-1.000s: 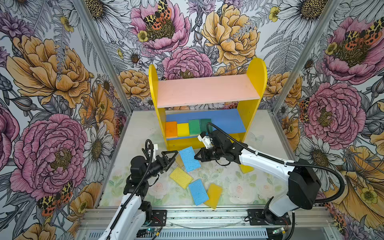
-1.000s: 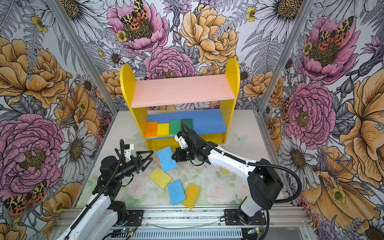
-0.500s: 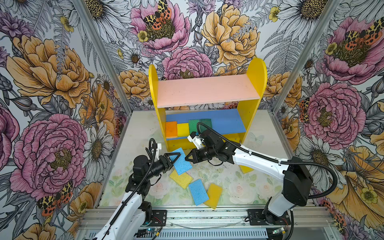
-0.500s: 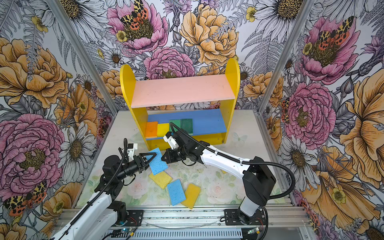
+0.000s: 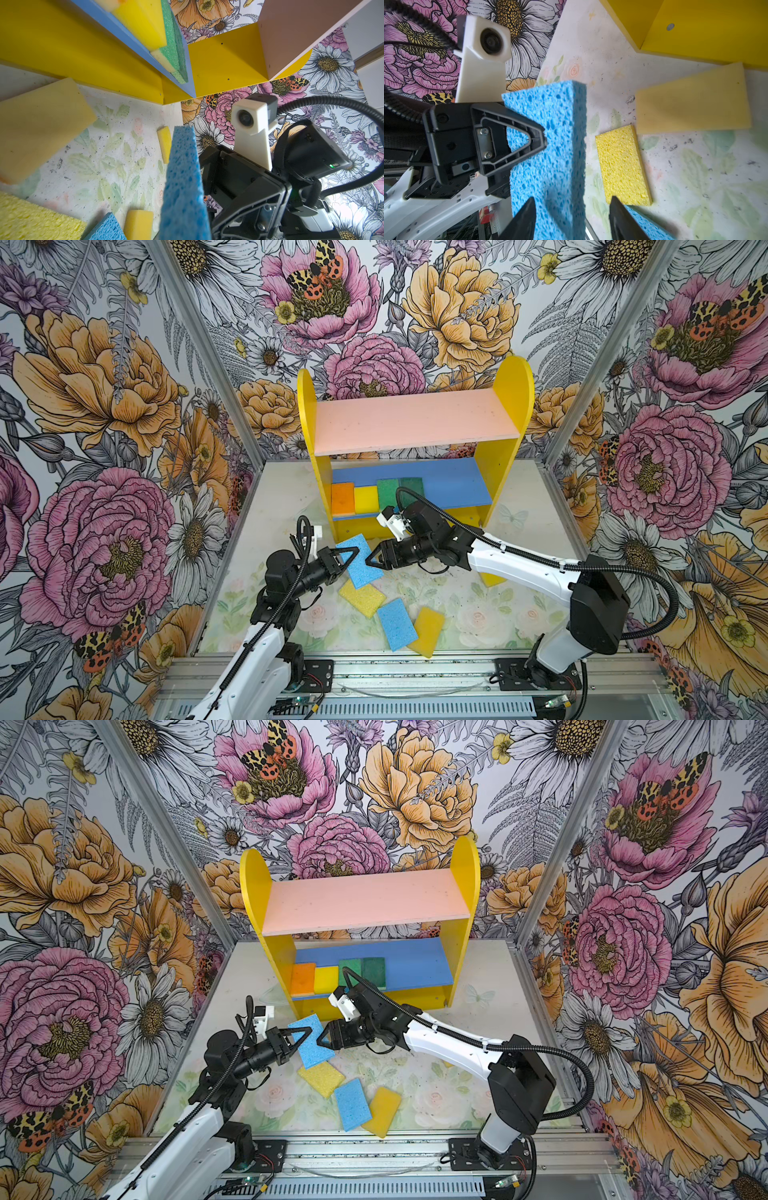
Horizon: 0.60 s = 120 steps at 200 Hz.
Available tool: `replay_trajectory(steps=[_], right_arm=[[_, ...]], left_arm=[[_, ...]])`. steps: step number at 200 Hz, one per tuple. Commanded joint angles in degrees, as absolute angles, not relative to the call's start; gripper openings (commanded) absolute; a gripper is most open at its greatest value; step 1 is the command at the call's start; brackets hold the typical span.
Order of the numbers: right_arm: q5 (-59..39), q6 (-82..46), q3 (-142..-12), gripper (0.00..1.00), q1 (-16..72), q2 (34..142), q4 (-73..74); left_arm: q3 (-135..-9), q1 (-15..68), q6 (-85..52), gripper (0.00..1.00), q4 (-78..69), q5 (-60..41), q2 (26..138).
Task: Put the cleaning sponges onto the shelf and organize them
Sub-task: 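Hold the blue sponge up beside the left gripper while the left gripper hovers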
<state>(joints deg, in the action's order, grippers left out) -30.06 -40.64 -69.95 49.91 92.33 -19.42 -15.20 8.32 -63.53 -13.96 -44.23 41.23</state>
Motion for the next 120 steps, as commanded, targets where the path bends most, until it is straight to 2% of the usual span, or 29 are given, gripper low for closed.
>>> replay_trajectory(steps=[1,72,103,120], right_arm=[[-31.7,-40.7,-68.7,0.56,50.0,89.9,-18.1],[-31.6,-41.7,-66.5,0.35,50.5,87.8,-16.7],[-31.8,-42.3,-66.5,0.30,51.0,88.2,-15.8],[-31.8,-42.3,-66.5,0.21,51.0,88.4,-15.6]], left_arm=[[-17.2,7.3,-62.6,0.03,-14.9,-44.3,40.5],[-17.4,6.9,-62.8,0.03,-14.9,-44.1,40.3],[-17.4,6.8,-62.9,0.03,-14.7,-43.9,40.1],[-17.4,6.8,-63.0,0.03,-14.7,-44.1,39.9]])
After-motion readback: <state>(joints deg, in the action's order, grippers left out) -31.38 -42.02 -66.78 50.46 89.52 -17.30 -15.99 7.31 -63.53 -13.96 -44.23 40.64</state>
